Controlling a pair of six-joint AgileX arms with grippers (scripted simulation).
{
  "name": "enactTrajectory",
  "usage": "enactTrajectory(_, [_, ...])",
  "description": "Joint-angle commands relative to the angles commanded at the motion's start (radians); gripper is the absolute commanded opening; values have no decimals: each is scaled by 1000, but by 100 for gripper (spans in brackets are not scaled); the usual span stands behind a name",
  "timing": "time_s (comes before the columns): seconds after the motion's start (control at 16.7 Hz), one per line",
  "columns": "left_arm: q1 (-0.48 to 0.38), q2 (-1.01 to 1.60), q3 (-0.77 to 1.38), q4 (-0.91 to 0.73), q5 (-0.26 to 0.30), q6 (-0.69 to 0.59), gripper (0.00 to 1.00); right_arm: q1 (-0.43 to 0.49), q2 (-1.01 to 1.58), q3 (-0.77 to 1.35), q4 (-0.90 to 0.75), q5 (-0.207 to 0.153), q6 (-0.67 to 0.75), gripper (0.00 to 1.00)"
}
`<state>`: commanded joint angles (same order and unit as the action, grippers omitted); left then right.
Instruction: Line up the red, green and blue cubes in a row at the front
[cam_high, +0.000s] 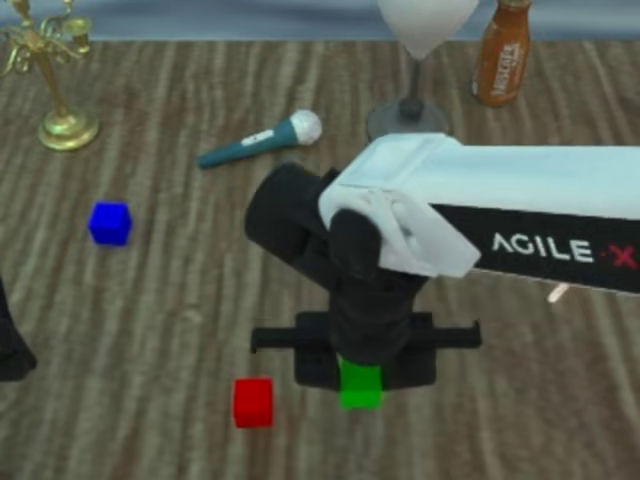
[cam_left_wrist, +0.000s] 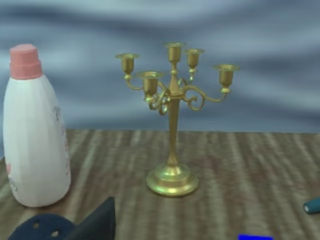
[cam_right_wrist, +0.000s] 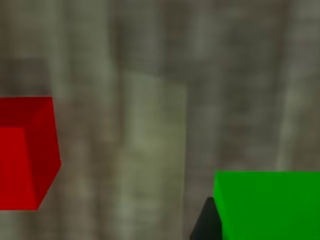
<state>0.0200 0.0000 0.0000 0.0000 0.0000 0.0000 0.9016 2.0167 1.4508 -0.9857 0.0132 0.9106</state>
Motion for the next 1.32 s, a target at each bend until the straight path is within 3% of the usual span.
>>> enactTrajectory(0.18, [0, 0, 0, 0, 0, 0, 100, 5, 31, -62, 91, 1, 1, 0])
enactTrajectory(0.48, [0, 0, 0, 0, 0, 0, 100, 6, 36, -72, 103, 1, 1, 0])
enactTrajectory(1.26, [0, 0, 0, 0, 0, 0, 100, 6, 36, -72, 103, 1, 1, 98])
enactTrajectory(1.32, [0, 0, 0, 0, 0, 0, 100, 6, 36, -72, 103, 1, 1, 100])
